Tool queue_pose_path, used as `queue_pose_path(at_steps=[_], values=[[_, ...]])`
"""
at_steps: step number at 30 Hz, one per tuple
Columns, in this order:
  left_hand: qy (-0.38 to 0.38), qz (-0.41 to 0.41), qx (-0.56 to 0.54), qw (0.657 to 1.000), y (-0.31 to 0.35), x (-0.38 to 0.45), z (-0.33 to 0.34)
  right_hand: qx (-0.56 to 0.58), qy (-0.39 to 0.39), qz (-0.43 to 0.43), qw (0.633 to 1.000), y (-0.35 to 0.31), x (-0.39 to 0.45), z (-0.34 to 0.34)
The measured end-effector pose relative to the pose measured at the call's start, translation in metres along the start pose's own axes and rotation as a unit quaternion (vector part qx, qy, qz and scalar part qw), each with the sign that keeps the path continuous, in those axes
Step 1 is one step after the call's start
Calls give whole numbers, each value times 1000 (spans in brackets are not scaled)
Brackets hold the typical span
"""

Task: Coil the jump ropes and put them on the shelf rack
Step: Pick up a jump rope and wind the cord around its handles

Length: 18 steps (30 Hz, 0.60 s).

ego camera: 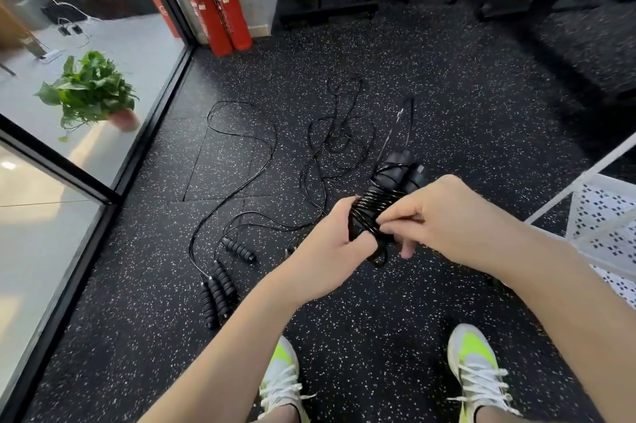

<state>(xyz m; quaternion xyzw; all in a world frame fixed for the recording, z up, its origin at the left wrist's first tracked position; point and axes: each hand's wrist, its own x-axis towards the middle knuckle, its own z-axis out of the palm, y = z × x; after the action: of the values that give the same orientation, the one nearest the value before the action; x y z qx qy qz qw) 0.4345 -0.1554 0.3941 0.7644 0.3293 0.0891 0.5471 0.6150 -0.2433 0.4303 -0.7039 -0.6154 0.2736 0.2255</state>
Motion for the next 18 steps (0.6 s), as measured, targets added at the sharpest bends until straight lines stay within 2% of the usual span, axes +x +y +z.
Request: queue_pose_path(at_steps=[4,7,10,14,18], values=[[-2,-19,-4,1000,1,1,2,-76,-23,7,997,-8,0,-1],[-11,-21,-38,999,3,0,4,-114,-25,-34,993,-6,-1,-2],[-22,-32,-92,995,3,1,4,-65,17,-62,996,0,-5,-1],[-63,-44,-241,968,-1,0,-1,66,103,-2,992,-1,-12,-3],[-35,-8,-204,978,-9,-3,-3,154,138,10,978,-5,-12,-2]])
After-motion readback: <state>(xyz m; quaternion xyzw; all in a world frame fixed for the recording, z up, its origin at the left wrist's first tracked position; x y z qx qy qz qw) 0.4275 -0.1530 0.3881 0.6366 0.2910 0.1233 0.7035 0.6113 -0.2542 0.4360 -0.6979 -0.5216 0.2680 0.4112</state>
